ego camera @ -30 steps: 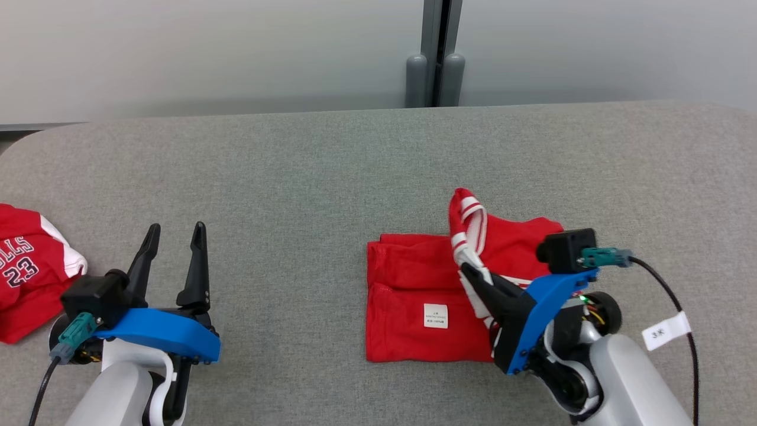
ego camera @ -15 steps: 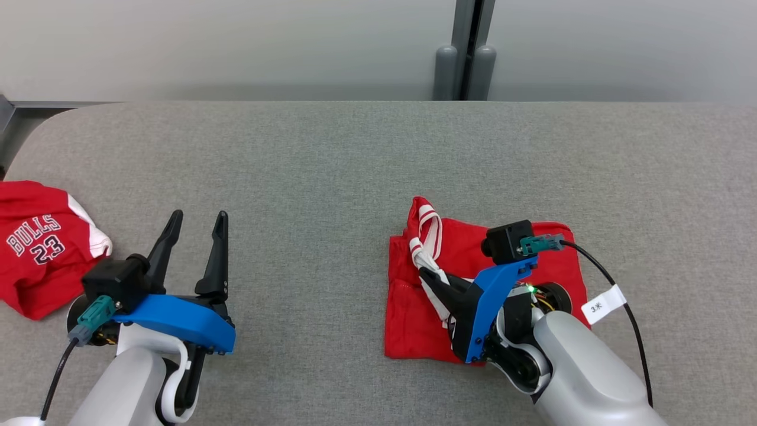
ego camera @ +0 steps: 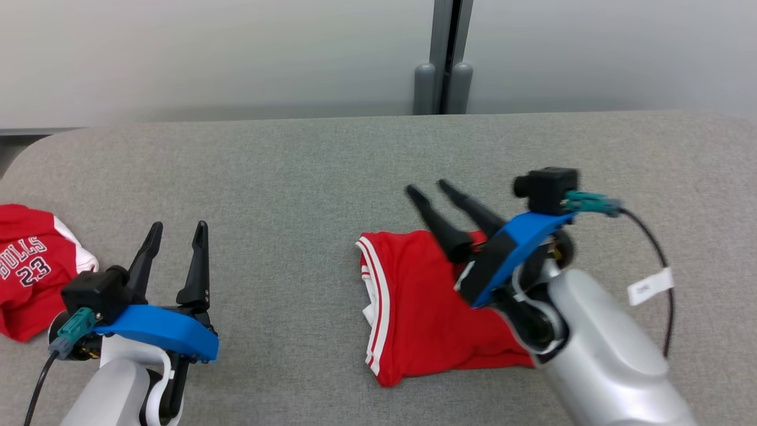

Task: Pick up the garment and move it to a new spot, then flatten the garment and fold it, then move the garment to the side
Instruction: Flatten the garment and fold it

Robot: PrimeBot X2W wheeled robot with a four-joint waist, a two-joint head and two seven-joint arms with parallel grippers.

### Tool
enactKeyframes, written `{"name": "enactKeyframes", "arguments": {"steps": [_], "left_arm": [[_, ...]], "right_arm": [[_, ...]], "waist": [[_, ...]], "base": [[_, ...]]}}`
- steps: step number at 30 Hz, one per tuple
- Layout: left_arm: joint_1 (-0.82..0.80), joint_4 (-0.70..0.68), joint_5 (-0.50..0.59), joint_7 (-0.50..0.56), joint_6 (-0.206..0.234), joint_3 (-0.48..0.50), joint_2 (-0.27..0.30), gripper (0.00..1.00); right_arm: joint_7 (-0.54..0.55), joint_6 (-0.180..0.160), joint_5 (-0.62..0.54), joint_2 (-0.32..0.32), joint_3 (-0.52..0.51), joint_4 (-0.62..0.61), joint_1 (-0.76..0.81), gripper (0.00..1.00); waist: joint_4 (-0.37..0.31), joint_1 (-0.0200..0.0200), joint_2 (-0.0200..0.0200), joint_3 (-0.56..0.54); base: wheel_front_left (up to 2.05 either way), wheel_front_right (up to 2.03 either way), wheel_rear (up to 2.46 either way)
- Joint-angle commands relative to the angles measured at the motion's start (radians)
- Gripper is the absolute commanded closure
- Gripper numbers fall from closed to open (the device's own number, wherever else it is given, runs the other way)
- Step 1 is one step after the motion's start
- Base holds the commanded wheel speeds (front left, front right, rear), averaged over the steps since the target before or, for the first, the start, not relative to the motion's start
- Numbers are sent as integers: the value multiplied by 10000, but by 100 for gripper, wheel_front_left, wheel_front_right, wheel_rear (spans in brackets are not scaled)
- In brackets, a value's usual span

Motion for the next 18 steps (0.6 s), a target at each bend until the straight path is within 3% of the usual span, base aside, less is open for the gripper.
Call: {"name": "enactKeyframes", "arguments": {"steps": [1,11,18], "left_arm": [[166,-73,-42,-38,56,65,74,0],[479,-517,-24,-87,351,78,-8,0],[793,-537,13,-133,386,247,-84,0]], "right_arm": [[-131,1,-395,-205,-426,-124,231,0],[-1037,3,-3491,-795,-3828,-1315,2587,0],[-2023,1,-4363,-791,-4708,-2366,4169,0]], "waist": [[-108,0,-1,-100],[-358,0,-1,-302],[-559,0,-1,-492]], "base": [[0,0,0],[0,0,0],[0,0,0]]}}
